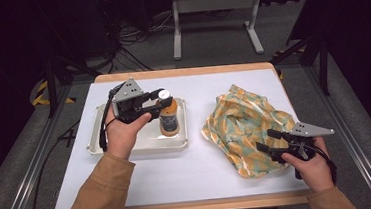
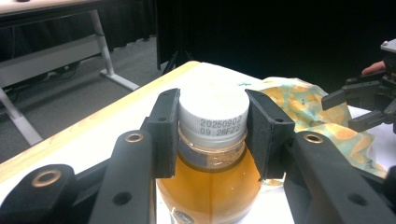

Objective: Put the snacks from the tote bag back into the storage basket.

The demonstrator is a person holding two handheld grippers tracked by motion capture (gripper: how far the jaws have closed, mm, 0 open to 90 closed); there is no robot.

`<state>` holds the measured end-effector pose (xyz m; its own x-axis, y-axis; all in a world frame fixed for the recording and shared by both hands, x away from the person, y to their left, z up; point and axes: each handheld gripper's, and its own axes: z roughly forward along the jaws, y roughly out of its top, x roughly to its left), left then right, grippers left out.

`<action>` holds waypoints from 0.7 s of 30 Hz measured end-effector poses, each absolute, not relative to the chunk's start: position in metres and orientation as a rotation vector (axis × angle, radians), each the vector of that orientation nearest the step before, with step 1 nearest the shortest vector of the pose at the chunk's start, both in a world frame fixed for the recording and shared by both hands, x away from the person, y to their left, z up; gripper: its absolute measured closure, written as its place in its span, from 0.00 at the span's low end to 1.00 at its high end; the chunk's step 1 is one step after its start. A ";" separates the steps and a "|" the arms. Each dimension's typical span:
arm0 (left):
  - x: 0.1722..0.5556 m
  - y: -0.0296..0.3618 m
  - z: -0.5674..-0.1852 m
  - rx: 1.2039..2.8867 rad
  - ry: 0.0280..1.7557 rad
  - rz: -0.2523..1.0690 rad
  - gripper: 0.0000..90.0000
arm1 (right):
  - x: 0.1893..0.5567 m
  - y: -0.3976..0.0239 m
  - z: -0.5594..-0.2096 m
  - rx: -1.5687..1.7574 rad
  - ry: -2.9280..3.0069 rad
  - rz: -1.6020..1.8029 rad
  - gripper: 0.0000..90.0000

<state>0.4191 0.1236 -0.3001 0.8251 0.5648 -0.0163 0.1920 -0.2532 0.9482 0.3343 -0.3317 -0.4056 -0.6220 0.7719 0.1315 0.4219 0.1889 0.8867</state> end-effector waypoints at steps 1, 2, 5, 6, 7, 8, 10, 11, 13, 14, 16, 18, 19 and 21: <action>0.420 0.124 -0.304 1.823 0.578 0.386 0.65 | 0.334 -0.332 -0.406 1.126 2.126 1.407 0.31; 0.420 0.124 -0.307 1.825 0.575 0.380 0.65 | 0.334 -0.332 -0.406 1.126 2.129 1.406 0.31; 0.422 0.125 -0.315 1.831 0.571 0.363 0.65 | 0.334 -0.331 -0.407 1.126 2.130 1.406 0.31; 0.422 0.125 -0.317 1.831 0.567 0.360 0.65 | 0.334 -0.331 -0.407 1.126 2.131 1.406 0.31; 0.422 0.125 -0.319 1.837 0.563 0.357 0.65 | 0.334 -0.331 -0.407 1.127 2.132 1.406 0.31; 0.422 0.125 -0.321 1.836 0.558 0.358 0.65 | 0.334 -0.331 -0.407 1.124 2.133 1.405 0.31; 0.422 0.125 -0.323 1.841 0.555 0.355 0.65 | 0.334 -0.331 -0.407 1.127 2.134 1.403 0.31; 0.422 0.125 -0.325 1.843 0.553 0.352 0.65 | 0.335 -0.331 -0.408 1.127 2.134 1.403 0.31; 0.422 0.126 -0.327 1.847 0.547 0.344 0.65 | 0.335 -0.331 -0.408 1.124 2.135 1.402 0.31; 0.422 0.126 -0.329 1.847 0.545 0.341 0.65 | 0.335 -0.331 -0.408 1.123 2.138 1.401 0.31; 0.422 0.127 -0.331 1.847 0.540 0.334 0.65 | 0.334 -0.330 -0.408 1.124 2.139 1.399 0.31; 0.422 0.128 -0.335 1.849 0.535 0.320 0.65 | 0.335 -0.330 -0.409 1.127 2.141 1.396 0.31; 0.422 0.128 -0.335 1.849 0.535 0.320 0.65 | 0.335 -0.330 -0.409 1.127 2.141 1.396 0.31; 0.422 0.128 -0.337 1.853 0.524 0.316 0.65 | 0.335 -0.330 -0.409 1.129 2.144 1.394 0.31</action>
